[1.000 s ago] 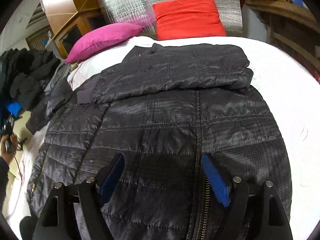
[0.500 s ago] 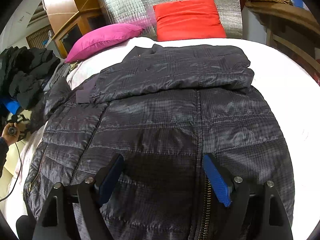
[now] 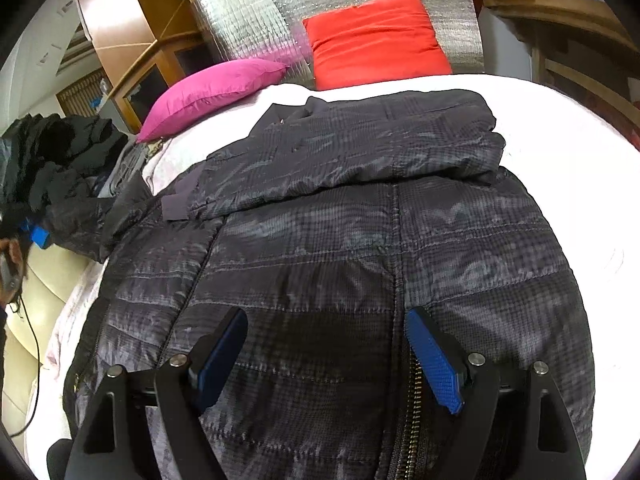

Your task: Fold large clothes

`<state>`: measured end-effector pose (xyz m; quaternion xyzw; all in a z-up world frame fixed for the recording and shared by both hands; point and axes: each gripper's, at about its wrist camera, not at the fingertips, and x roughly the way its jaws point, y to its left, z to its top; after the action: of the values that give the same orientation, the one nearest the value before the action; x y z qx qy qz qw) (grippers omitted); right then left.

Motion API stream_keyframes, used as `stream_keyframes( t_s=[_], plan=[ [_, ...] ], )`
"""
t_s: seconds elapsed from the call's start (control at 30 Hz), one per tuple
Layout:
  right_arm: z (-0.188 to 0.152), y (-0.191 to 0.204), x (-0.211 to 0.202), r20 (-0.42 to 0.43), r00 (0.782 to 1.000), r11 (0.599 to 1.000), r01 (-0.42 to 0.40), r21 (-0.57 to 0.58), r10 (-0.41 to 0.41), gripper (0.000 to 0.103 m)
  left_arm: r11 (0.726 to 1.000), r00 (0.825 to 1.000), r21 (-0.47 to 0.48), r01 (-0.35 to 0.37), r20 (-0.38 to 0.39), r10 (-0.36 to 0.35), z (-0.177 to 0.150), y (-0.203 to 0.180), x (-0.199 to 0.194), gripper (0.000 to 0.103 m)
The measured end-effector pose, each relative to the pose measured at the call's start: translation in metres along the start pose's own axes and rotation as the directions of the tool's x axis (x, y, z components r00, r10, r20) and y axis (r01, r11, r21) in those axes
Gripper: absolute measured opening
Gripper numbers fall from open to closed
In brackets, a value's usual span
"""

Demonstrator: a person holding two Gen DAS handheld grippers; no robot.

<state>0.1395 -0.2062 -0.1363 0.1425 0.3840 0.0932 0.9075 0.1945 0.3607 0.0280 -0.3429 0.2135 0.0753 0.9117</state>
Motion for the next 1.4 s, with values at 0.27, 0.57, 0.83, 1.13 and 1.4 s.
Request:
stream_keyframes(
  t_s=[0.27,0.57,0.83,1.13,1.4],
  plan=[
    [0.003,-0.014,-0.008,0.029,0.998,0.994,-0.054,0.094,0.051,0.084,0.957,0.978,0.203,0.205,-0.090,-0.190,-0.080,-0.189,-0.011,0.007],
    [0.010,-0.045,-0.030,0.074,0.988,0.959,-0.152,0.239,0.138,0.084,0.895,0.914,0.308,0.321,-0.348,-0.208,-0.221,-0.314,0.061,0.012],
    [0.012,-0.066,-0.045,0.092,0.980,0.930,-0.198,0.308,0.178,0.086,0.932,0.844,0.242,0.268,-0.526,-0.106,-0.262,-0.294,0.106,0.079],
    [0.066,-0.053,-0.032,0.141,0.890,0.769,-0.447,0.456,0.434,0.086,0.952,0.906,0.147,0.268,-0.375,-0.197,-0.195,-0.182,0.035,0.090],
    [0.148,-0.007,0.081,0.072,0.769,0.499,-0.479,0.722,0.636,0.087,0.991,0.941,0.008,0.135,-0.314,-0.126,-0.171,-0.070,0.018,0.090]
  ],
)
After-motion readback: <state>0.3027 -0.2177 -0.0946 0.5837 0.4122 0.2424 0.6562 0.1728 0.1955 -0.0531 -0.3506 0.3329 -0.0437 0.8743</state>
